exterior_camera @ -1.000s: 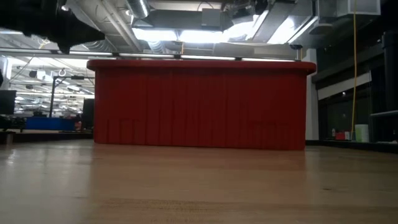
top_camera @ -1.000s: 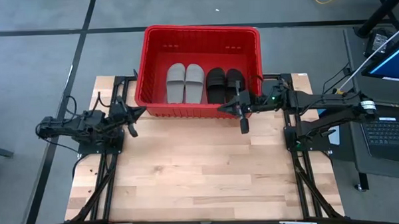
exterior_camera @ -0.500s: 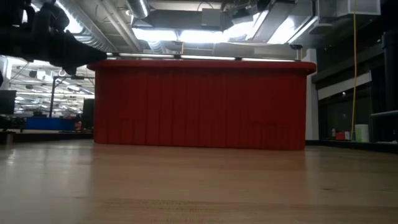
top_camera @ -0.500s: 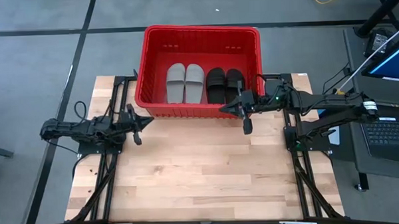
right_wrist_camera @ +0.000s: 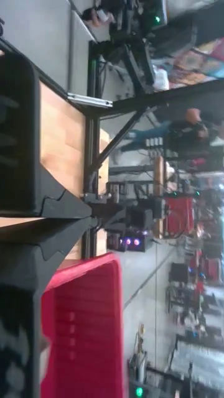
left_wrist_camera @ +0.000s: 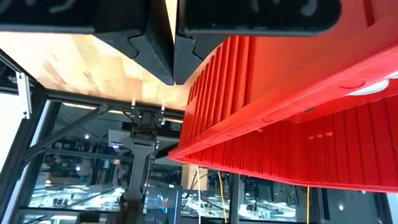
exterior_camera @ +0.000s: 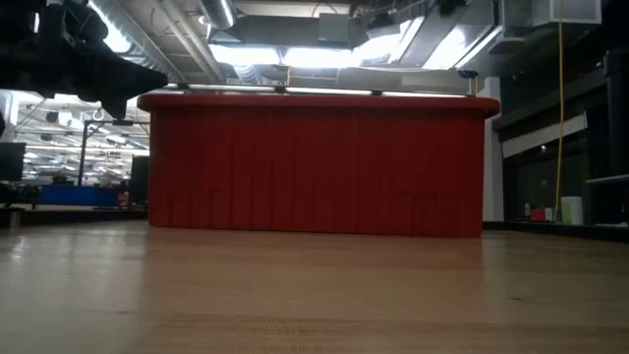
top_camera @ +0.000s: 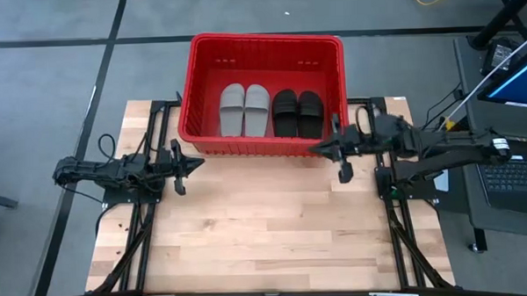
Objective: Pick and place slides into bin
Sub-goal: Return to Home Position
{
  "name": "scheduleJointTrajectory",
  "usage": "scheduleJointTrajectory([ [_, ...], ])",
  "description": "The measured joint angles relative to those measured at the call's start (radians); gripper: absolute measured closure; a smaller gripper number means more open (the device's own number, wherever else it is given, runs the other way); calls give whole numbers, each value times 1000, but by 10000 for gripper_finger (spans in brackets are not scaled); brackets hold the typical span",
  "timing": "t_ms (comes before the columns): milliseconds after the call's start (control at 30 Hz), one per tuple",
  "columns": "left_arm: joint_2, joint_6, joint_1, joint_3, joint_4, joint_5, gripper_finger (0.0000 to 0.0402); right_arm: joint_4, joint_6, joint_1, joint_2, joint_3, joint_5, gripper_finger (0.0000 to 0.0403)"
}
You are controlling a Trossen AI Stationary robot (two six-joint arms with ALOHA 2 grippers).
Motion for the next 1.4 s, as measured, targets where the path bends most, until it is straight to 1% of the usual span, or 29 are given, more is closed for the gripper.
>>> scheduleJointTrajectory([
  [100,0,-10,0,0,0,0,396,103,56,19,-114,-171,51,397],
  [200,0,-12,0,0,0,0,397,140,118,32,-244,-296,55,397],
  [467,0,-12,0,0,0,0,394,99,89,62,-632,-515,44,397],
  [533,0,-12,0,0,0,0,394,95,87,62,-709,-565,44,397],
  [633,0,-12,0,0,0,0,396,84,62,62,-790,-637,36,397],
  [767,0,-12,0,0,0,0,394,90,47,62,-845,-730,37,397],
  [933,0,-12,0,0,-1,0,391,182,71,62,-863,-813,37,397],
  [1000,0,-12,0,0,-1,0,391,157,74,62,-861,-821,37,397],
  [1100,0,-12,0,0,-1,0,394,57,72,62,-860,-818,38,397],
  [1133,0,-12,0,0,-1,0,395,49,68,62,-860,-818,37,397],
  [1300,0,-12,0,0,-1,0,393,61,-48,62,-860,-818,38,397],
  [1400,0,-12,0,0,-1,0,391,64,-57,62,-860,-818,38,397],
])
